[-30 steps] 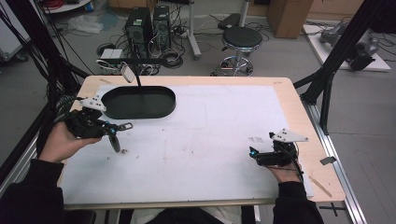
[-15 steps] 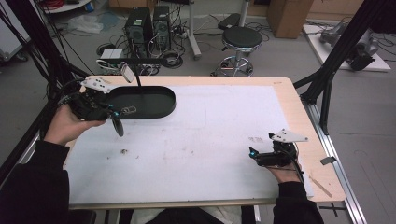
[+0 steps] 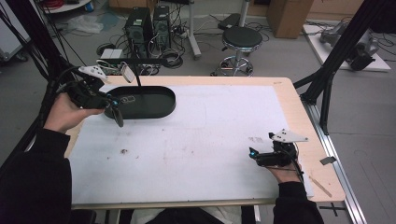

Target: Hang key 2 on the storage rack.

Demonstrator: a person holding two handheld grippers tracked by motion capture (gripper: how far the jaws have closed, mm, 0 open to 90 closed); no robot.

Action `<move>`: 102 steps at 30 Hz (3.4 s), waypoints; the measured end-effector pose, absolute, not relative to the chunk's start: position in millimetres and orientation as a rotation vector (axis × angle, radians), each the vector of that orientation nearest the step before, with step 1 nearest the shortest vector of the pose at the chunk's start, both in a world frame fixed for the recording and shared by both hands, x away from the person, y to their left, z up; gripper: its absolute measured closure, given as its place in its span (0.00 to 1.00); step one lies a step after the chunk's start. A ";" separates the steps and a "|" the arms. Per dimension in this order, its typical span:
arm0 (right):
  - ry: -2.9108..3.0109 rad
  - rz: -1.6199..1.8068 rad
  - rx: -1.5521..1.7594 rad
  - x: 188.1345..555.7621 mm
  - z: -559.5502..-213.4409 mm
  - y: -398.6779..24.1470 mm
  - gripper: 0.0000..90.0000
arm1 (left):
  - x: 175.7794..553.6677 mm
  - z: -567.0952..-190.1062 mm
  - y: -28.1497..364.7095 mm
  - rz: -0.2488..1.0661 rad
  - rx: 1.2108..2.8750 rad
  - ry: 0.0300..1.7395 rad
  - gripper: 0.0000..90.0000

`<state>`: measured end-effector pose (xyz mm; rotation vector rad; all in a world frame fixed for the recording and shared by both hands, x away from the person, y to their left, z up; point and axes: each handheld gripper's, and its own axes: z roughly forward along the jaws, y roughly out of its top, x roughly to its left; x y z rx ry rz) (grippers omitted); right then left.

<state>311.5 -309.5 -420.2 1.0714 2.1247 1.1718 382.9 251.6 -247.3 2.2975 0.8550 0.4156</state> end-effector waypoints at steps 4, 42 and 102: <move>2.128 1.167 1.078 311.8 -420.7 -309.6 0.01 | 390.0 -240.6 252.2 0.443 2.290 0.870 0.94; 2.117 1.172 1.072 310.1 -419.7 -313.2 0.01 | 469.3 -241.9 245.3 0.580 2.110 1.003 0.94; 2.126 1.166 1.064 311.1 -421.3 -314.7 0.01 | 505.7 -286.8 193.1 0.834 2.131 1.152 0.94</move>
